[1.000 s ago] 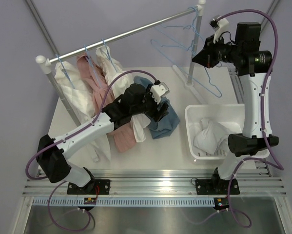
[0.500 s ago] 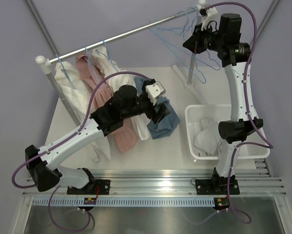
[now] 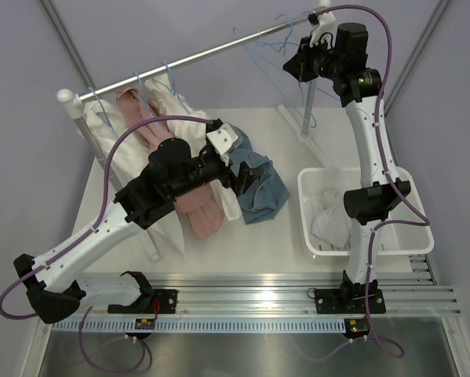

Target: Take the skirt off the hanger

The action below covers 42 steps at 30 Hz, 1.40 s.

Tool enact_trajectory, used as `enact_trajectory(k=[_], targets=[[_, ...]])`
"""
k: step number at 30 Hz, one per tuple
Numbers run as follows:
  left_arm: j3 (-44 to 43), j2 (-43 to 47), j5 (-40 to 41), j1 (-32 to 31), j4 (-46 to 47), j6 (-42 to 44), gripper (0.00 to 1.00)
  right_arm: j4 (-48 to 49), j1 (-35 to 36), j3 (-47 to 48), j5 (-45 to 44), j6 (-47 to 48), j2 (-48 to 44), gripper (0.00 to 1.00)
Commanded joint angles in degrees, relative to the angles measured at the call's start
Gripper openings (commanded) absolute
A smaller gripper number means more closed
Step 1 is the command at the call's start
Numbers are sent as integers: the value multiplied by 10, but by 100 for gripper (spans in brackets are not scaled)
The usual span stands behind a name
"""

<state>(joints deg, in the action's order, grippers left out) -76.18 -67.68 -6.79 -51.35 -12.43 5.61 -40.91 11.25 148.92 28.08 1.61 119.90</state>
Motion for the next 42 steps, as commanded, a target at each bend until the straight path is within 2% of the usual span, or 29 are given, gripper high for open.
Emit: enact_trajectory(k=[1,5,8,9,11,12,15,19,20,21,24,30,32,35,38,39,41,42], targets=[[-34,36,51,-3,-7,-8,95,27,7,6,-16,11,14,0],[-37,68,103,-4,-46,-15,95,16,7,-19,-10,31,4,2],[-40,97,160,-3,-88,-28,95,20,6,-60,4,55,-26,16],[-40,105,196,-3,-98,-38,95,23,5,-71,7,62,-46,26],[-41,127,232,-3,-136,-51,95,27,4,-99,14,78,-66,36],[-43,134,274,-3,-149,-60,94,28,0,-107,22,82,-85,46],[-53,151,357,-3,-211,-106,93,22,-10,-133,52,94,-119,59],[-107,150,452,-3,-322,-164,91,12,-32,-166,86,108,-155,86],[-120,145,465,-2,-336,-170,90,2,-38,-180,92,112,-162,96],[-129,142,485,-3,-351,-177,88,-2,-42,-189,105,117,-177,99],[-171,130,530,-2,-398,-188,88,-25,-54,-227,144,153,-205,100],[-221,131,672,-2,-509,-248,76,-123,-61,-271,213,257,-236,99],[-224,147,692,3,-527,-260,70,-151,-61,-294,229,291,-246,99],[-224,159,708,27,-528,-260,67,-173,-62,-320,250,318,-259,99],[-223,144,644,102,-505,-218,66,-176,-65,-341,261,324,-270,99],[-229,133,590,129,-507,-205,66,-176,-64,-345,269,324,-274,99],[-244,101,536,223,-516,-193,67,-176,-66,-353,277,321,-279,99],[-245,94,475,293,-512,-179,67,-175,-66,-355,280,320,-285,99]])
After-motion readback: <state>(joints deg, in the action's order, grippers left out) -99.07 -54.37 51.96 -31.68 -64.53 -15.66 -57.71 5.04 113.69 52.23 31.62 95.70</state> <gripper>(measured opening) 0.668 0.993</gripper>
